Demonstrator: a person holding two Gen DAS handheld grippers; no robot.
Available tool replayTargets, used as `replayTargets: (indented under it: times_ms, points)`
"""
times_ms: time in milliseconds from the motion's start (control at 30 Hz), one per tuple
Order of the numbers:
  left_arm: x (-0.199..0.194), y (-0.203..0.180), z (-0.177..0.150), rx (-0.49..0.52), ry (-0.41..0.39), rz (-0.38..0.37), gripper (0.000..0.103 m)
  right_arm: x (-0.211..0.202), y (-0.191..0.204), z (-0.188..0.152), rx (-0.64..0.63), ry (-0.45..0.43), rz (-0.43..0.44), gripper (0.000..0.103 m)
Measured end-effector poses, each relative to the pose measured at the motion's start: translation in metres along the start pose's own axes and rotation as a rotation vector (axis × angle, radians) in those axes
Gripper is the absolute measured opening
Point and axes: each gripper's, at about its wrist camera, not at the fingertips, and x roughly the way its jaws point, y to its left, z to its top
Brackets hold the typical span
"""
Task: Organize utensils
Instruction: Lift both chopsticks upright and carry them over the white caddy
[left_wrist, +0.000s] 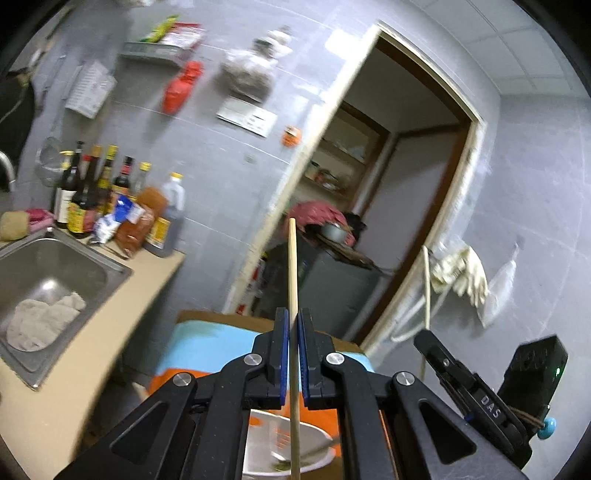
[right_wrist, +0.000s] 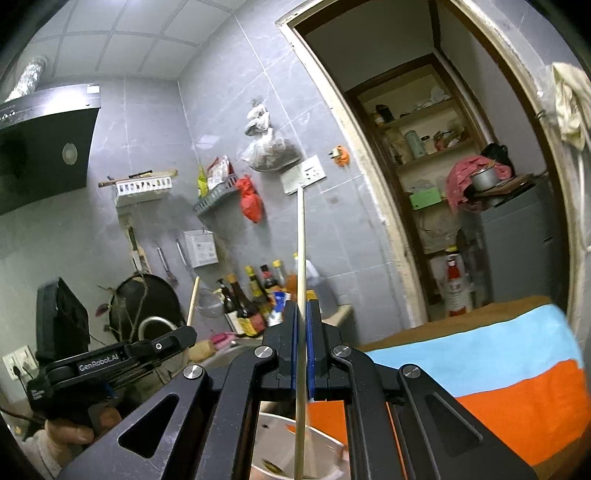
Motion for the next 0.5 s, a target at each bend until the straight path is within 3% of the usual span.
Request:
replayTargets:
  times_ms: [200, 500]
  points:
    - [0.012, 0.049, -0.001, -0.067, -0.062, 0.015, 0.005, 0.022, 0.002, -0.026, 0.079, -0.062, 0.033, 0.004]
    - [0.039, 0.072, -0.013, -0.076, -0.117, -0.003, 0.005, 0.033, -0.008, -0.063, 0.121, -0.157, 0.010, 0.004]
